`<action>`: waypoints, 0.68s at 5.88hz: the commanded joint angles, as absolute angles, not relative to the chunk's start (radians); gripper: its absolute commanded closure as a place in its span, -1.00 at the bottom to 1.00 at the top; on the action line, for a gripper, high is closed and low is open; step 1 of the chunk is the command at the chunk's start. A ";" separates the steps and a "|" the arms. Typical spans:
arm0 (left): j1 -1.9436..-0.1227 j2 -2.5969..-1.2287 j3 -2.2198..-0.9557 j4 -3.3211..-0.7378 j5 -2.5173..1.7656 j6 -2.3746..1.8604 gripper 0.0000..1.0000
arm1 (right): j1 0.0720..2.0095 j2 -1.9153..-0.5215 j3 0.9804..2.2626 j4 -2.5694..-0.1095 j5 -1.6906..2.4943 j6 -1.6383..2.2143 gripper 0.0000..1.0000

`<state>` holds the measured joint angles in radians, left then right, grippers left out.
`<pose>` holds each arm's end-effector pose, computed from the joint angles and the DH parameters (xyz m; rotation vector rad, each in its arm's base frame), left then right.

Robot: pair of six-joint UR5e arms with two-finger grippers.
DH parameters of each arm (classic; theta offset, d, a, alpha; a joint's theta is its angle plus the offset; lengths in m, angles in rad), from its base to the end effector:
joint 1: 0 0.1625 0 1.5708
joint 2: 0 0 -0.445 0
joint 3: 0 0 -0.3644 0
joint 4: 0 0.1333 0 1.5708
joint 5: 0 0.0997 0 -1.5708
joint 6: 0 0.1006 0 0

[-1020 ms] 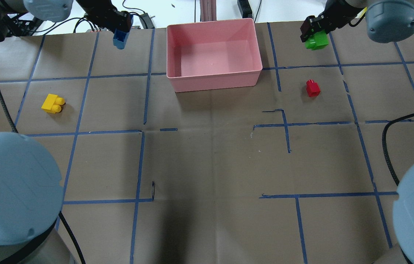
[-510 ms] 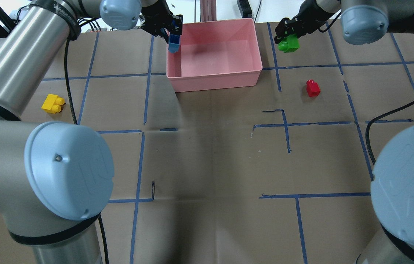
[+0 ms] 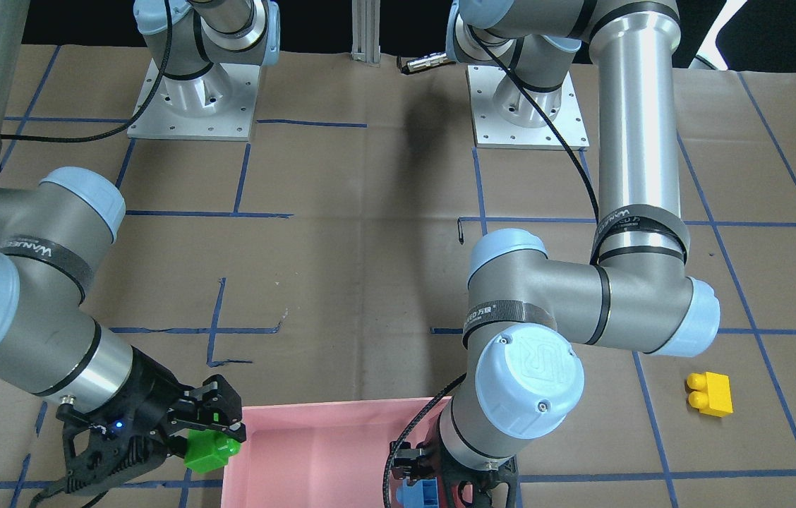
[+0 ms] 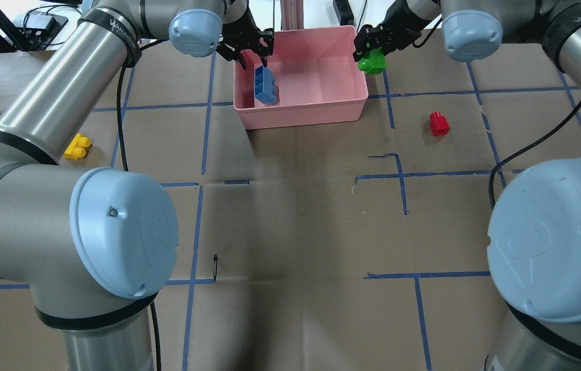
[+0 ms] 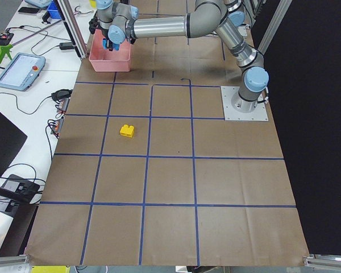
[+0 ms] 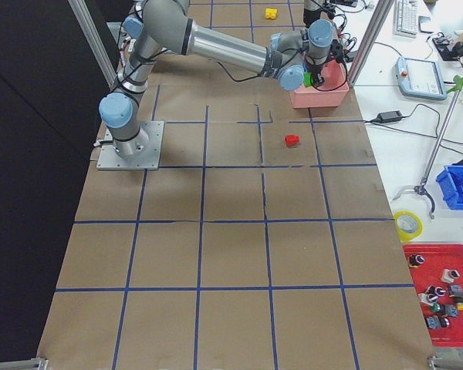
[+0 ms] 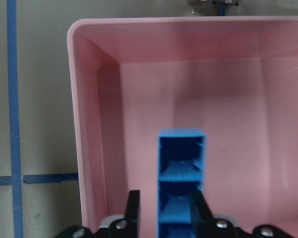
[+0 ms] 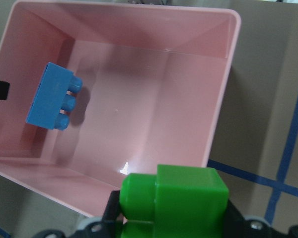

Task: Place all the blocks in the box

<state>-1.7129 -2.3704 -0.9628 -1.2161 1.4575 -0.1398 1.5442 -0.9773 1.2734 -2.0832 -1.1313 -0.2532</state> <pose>-0.2553 -0.7630 0.3208 -0.0173 -2.9989 0.2188 0.1570 -0.7188 0.3576 -0.3720 2.6875 -0.3761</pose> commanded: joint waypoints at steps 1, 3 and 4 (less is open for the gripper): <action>-1.707 -2.343 -0.956 -1.226 1.459 -0.143 -1.00 | 1.603 -0.895 1.168 -2.120 -1.101 -0.148 0.88; -1.616 -2.249 -0.960 -1.329 1.463 -0.123 -1.00 | 1.663 -0.809 1.060 -2.141 -1.098 -0.036 -0.23; -1.538 -2.199 -0.974 -1.415 1.462 -0.070 -1.00 | 1.673 -0.804 1.042 -2.149 -1.103 -0.026 -0.98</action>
